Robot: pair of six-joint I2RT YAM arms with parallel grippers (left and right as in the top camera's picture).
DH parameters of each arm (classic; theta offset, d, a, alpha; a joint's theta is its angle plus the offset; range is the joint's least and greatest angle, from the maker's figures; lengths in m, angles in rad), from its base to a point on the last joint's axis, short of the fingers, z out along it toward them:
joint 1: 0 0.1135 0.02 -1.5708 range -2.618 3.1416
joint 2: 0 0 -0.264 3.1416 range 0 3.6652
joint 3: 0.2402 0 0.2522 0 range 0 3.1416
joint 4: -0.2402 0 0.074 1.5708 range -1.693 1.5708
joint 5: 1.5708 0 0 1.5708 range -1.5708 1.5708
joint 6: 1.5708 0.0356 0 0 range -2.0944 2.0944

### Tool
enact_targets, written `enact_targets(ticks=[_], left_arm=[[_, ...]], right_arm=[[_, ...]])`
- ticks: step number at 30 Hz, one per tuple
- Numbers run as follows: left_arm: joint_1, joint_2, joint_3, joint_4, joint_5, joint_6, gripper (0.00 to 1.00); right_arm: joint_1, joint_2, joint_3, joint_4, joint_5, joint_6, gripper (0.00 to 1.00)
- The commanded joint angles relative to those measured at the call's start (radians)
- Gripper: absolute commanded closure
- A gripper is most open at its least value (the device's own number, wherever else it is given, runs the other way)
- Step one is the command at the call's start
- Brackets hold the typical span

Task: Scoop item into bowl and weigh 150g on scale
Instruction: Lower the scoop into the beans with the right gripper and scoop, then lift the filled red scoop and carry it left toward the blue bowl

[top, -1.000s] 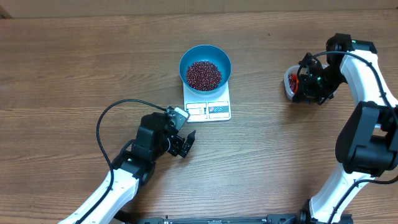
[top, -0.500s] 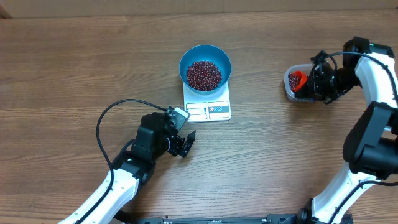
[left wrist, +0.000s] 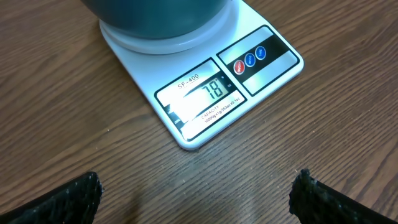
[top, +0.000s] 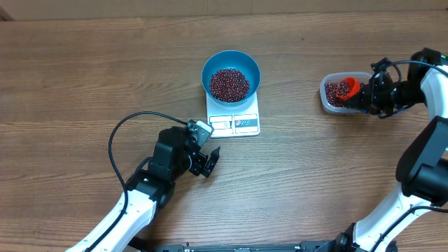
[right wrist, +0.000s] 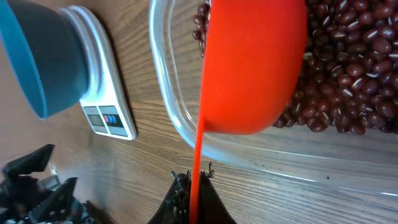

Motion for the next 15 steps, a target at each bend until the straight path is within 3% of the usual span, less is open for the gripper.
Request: enact_targets(ticks=[1,7,15], left_arm=[[-0.001,0.008,-0.001,0.003,0.003,-0.014,0.01],[-0.001,0.008,-0.001,0.003,0.003,-0.014,0.00],[-0.001,0.008,-0.001,0.003,0.003,-0.014,0.00]], right_arm=[[-0.015,0.008,-0.003,-0.007,-0.102,-0.047,0.96],[-0.015,0.008,0.039,-0.085,-0.192,-0.148,0.96],[-0.008,-0.017,0.082,-0.116,-0.271,-0.148,0.96]])
